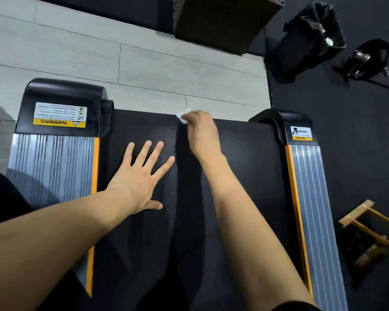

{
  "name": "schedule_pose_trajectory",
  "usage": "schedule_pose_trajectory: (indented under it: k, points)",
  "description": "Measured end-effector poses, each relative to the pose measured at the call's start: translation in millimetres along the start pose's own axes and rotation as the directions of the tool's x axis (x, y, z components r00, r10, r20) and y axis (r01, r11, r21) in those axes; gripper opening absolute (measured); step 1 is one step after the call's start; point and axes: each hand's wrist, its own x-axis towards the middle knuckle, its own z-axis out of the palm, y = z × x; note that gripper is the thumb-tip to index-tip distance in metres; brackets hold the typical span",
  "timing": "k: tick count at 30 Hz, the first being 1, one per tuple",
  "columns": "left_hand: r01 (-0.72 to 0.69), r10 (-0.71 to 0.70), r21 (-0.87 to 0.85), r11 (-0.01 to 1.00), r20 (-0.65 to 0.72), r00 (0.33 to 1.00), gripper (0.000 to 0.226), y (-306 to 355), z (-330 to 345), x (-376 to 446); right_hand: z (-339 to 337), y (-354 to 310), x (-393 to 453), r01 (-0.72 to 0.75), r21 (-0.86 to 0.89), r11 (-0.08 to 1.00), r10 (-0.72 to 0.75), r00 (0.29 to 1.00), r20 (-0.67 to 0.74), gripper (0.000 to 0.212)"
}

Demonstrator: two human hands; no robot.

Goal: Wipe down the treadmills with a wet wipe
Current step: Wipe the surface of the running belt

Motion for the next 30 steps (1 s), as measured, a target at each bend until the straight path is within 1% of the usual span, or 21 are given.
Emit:
schedule_pose_trajectory:
  k: [1, 2, 3, 5, 7, 9, 11, 12, 13, 14, 16, 18, 19, 20, 21, 23, 25, 26, 27, 29, 30]
  points:
    - [0.003, -0.003, 0.002, 1.0, 0.008, 1.0, 0.117, 0.5, -0.3, 0.0, -1.4, 0.7, -2.2, 0.079, -0.009, 0.997, -0.079, 0.997, 0.024, 0.036]
    - [0.006, -0.006, 0.001, 1.0, 0.009, 1.0, 0.117, 0.9, -0.5, 0.4, -9.1, 13.1, -2.1, 0.107, -0.028, 0.994, -0.106, 0.994, 0.023, 0.036]
    - [0.009, -0.009, 0.002, 1.0, 0.007, 1.0, 0.117, 0.9, -0.1, 1.3, -19.3, 34.4, -0.2, 0.081, -0.063, 0.995, -0.08, 0.997, 0.006, 0.036]
    - [0.017, -0.017, 0.011, 1.0, 0.0, 1.0, 0.118, 0.9, 2.1, 1.8, -45.5, 98.9, 7.0, -0.128, -0.175, 0.976, 0.115, 0.99, -0.081, 0.041]
    - [0.023, -0.023, 0.016, 1.0, 0.001, 1.0, 0.118, 1.7, 4.0, 3.3, -72.1, 158.7, 4.4, -0.386, -0.181, 0.905, 0.356, 0.918, -0.177, 0.042]
    - [0.024, -0.024, 0.015, 1.0, 0.008, 1.0, 0.118, 1.5, 4.4, 3.9, -79.0, 180.6, -1.7, -0.497, -0.143, 0.856, 0.455, 0.855, -0.25, 0.038]
    - [0.022, -0.022, 0.005, 1.0, 0.012, 1.0, 0.117, 1.2, 4.2, 3.7, -68.3, 166.2, -5.0, -0.546, -0.066, 0.835, 0.496, 0.8, -0.338, 0.038]
    - [0.021, -0.022, 0.005, 1.0, 0.012, 1.0, 0.117, 1.0, 3.9, 4.0, -59.3, 148.6, -7.9, -0.547, -0.015, 0.837, 0.503, 0.78, -0.373, 0.038]
    - [0.021, -0.021, 0.005, 1.0, 0.014, 1.0, 0.117, 0.9, 3.8, 3.8, -47.7, 126.3, -12.8, -0.518, 0.017, 0.855, 0.482, 0.783, -0.392, 0.037]
    - [0.022, -0.022, 0.006, 1.0, 0.017, 1.0, 0.117, 0.9, 3.5, 3.5, -33.0, 102.6, -18.9, -0.437, 0.027, 0.899, 0.41, 0.819, -0.401, 0.034]
    - [0.023, -0.023, 0.013, 1.0, 0.025, 0.999, 0.118, 0.9, 2.3, 3.5, -3.5, 58.7, -40.3, -0.153, -0.001, 0.988, 0.142, 0.921, -0.363, 0.03]
    - [0.021, -0.021, 0.011, 1.0, 0.032, 0.999, 0.118, 0.7, 0.7, 3.1, 0.8, 48.0, -60.5, 0.057, 0.012, 0.998, -0.05, 0.946, -0.32, 0.031]
    - [0.021, -0.022, 0.01, 1.0, 0.034, 0.999, 0.118, 1.0, 0.0, 2.7, -8.7, 64.1, -62.9, 0.07, 0.016, 0.997, -0.061, 0.943, -0.328, 0.032]
    - [0.021, -0.021, 0.014, 1.0, 0.034, 0.999, 0.118, 1.0, -0.1, 2.6, -21.1, 85.5, -64.0, 0.01, -0.014, 1.0, -0.014, 0.938, -0.345, 0.033]
    - [0.022, -0.022, 0.017, 1.0, 0.034, 0.999, 0.117, 0.8, -0.1, 2.7, -33.6, 111.8, -67.1, -0.131, -0.048, 0.99, 0.105, 0.928, -0.356, 0.037]
    - [0.024, -0.025, 0.027, 0.999, 0.035, 0.999, 0.117, 0.6, 0.8, 2.9, -52.6, 160.7, -79.0, -0.428, -0.065, 0.901, 0.367, 0.835, -0.411, 0.041]
    - [0.016, -0.017, 0.026, 1.0, 0.032, 0.999, 0.117, 0.9, 0.7, 2.5, -54.2, 172.2, -85.1, -0.574, -0.004, 0.819, 0.512, 0.732, -0.449, 0.039]
    - [0.016, -0.016, 0.02, 1.0, 0.029, 0.999, 0.118, 0.7, 0.9, 2.4, -47.9, 160.4, -84.0, -0.594, 0.021, 0.804, 0.536, 0.71, -0.456, 0.038]
    - [0.02, -0.021, 0.016, 1.0, 0.025, 0.999, 0.118, 0.6, 1.0, 2.5, -39.7, 138.2, -80.0, -0.576, 0.038, 0.817, 0.525, 0.714, -0.464, 0.035]
    - [0.016, -0.017, 0.02, 1.0, 0.022, 1.0, 0.118, 0.7, 0.3, 2.8, -16.1, 79.3, -75.8, -0.397, 0.059, 0.916, 0.378, 0.804, -0.459, 0.03]
    - [0.015, -0.016, 0.018, 1.0, 0.018, 1.0, 0.118, -0.1, -0.8, 2.4, -2.7, 43.2, -79.9, -0.239, 0.055, 0.969, 0.239, 0.868, -0.435, 0.03]
